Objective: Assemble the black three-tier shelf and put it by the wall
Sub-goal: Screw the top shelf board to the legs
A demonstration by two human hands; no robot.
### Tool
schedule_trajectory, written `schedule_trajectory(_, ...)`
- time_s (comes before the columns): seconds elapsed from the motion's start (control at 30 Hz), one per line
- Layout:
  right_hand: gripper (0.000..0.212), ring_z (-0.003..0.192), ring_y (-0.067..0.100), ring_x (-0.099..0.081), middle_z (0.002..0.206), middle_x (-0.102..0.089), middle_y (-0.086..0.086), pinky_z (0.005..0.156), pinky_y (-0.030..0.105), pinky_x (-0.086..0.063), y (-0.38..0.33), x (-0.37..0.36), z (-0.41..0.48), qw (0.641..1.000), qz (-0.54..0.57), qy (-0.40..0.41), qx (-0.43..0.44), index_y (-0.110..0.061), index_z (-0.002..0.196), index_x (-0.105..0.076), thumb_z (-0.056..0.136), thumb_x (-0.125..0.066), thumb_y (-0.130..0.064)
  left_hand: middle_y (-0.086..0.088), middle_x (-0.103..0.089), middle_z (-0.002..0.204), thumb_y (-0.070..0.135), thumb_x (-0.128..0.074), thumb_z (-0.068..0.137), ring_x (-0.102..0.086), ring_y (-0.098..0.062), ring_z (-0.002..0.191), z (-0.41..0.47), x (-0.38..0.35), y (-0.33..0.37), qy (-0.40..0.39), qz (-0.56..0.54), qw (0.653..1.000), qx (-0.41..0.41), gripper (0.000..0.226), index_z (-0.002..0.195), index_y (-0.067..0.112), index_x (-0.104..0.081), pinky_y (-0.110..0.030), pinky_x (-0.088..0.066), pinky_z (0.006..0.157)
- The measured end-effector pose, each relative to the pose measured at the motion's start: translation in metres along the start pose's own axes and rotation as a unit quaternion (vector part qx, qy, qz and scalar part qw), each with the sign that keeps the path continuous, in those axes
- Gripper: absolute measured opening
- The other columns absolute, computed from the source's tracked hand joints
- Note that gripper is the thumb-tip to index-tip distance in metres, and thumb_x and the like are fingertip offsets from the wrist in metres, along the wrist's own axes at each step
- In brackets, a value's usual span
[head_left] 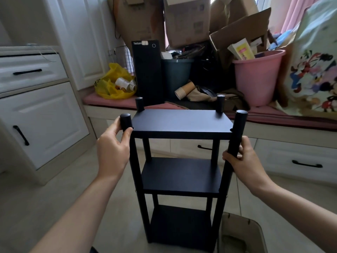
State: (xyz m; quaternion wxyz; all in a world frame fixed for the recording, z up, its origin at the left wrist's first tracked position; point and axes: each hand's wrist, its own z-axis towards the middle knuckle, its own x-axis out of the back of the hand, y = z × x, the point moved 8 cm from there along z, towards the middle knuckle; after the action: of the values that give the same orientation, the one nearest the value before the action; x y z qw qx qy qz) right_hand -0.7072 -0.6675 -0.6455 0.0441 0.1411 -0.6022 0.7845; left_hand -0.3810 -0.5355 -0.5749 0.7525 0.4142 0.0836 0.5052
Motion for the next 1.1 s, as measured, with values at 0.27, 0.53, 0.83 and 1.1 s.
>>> schedule_trajectory(0.27,0.034,0.094,0.031,-0.064,0.096,-0.064,0.005,0.088,0.055,-0.053,-0.001,-0.008,-0.019,0.999,0.019,-0.030,0.004,-0.030,0.108,-0.049,0.094,-0.061,-0.002,-0.006,-0.069,0.125,0.006,-0.063,0.097,-0.066,-0.019,0.115,0.001,0.000,-0.008,0.019,-0.009,0.999,0.032,0.039,0.137,0.006,-0.061,-0.035,-0.050,0.107)
schedule_trajectory(0.53,0.037,0.090,0.021,-0.068,0.093,-0.068,-0.001,0.084,0.050,-0.057,-0.008,-0.012,-0.025,1.000,-0.015,-0.026,0.004,-0.034,0.106,-0.049,0.091,-0.066,-0.005,0.004,-0.064,0.113,0.007,-0.074,0.090,-0.065,-0.006,0.086,-0.020,0.023,0.002,0.119,-0.054,0.991,0.033,0.037,0.121,0.021,-0.059,-0.017,-0.054,0.077)
schedule_trajectory(0.83,0.038,0.084,0.014,-0.070,0.087,-0.071,0.000,0.077,0.045,-0.060,-0.013,-0.040,-0.037,0.997,-0.011,-0.079,-0.015,-0.026,0.097,-0.059,0.074,-0.084,-0.010,-0.003,-0.079,0.087,0.053,-0.072,0.080,-0.076,-0.018,0.084,-0.094,-0.099,0.015,-0.340,-0.233,0.889,0.199,0.037,0.086,0.017,-0.078,-0.022,-0.059,0.074)
schedule_trajectory(1.1,0.040,0.095,0.013,-0.068,0.100,-0.070,-0.004,0.085,0.039,-0.058,-0.026,-0.039,-0.036,0.983,-0.060,-0.163,-0.054,-0.026,0.110,-0.058,0.078,-0.081,-0.017,-0.013,-0.072,0.121,0.041,-0.079,0.083,-0.068,-0.029,0.117,-0.108,-0.133,0.032,-0.335,-0.403,0.801,0.290,0.051,0.120,0.008,-0.070,-0.043,-0.052,0.102)
